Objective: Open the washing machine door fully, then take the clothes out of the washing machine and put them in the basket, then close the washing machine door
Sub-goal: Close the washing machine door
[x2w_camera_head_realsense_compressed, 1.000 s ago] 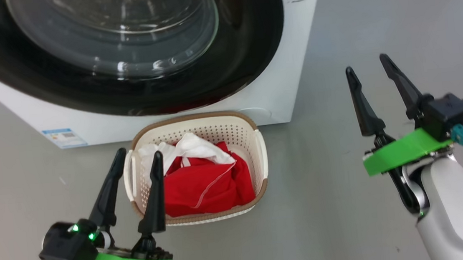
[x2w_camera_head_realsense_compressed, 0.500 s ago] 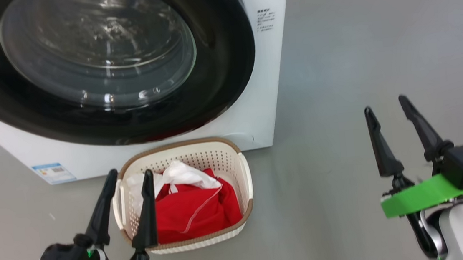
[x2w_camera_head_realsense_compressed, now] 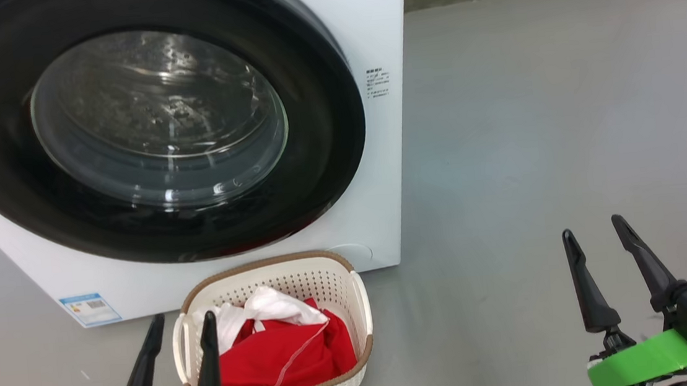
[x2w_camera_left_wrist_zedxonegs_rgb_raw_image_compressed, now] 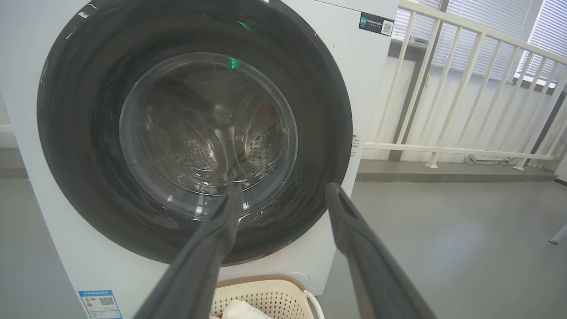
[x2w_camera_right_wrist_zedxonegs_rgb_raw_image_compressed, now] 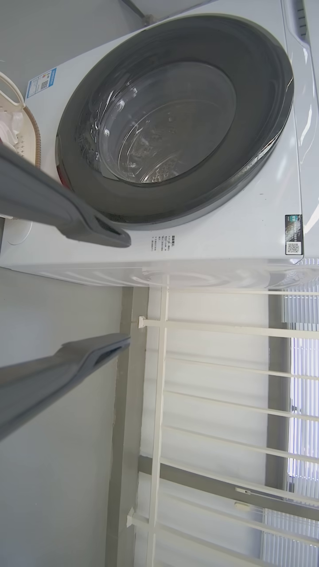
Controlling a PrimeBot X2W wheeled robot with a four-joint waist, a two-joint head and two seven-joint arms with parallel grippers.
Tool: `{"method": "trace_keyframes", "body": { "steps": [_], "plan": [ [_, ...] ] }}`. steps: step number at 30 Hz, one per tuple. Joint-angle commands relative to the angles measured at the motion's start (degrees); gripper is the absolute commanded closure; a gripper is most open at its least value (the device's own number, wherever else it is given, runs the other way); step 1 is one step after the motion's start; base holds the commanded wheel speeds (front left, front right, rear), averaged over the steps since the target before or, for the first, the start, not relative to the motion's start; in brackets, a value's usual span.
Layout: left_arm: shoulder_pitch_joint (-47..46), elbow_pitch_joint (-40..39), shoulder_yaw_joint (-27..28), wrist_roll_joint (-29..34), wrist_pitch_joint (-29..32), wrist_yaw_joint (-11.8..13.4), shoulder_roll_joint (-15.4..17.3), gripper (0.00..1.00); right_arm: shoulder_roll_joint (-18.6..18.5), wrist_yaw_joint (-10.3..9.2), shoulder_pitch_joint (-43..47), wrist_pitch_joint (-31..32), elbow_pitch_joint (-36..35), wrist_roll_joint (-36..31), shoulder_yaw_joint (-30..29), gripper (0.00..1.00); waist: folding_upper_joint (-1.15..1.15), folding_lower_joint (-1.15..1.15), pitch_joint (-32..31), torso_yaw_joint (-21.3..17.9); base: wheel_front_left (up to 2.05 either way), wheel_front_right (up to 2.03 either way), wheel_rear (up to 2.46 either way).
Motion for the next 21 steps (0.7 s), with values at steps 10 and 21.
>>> {"method": "trace_keyframes", "body": {
  "steps": [10, 21],
  "plan": [
    [1.7, -0.3, 4.1, 1.4, -0.3, 0.0, 0.9, 0.00, -0.3, -0.22, 3.4, -0.1, -5.0, -1.7, 1.3, 0.00, 0.00, 0.00, -2.4, -0.8, 0.00, 0.00, 0.00],
    [2.2, -0.2, 4.3, 1.6, -0.3, -0.7, 0.5, 0.00, -0.3, -0.22, 4.5, -0.1, -5.1, -1.6, 2.3, 0.00, 0.00, 0.00, -3.0, -0.7, 0.00, 0.00, 0.00]
  ]
}}
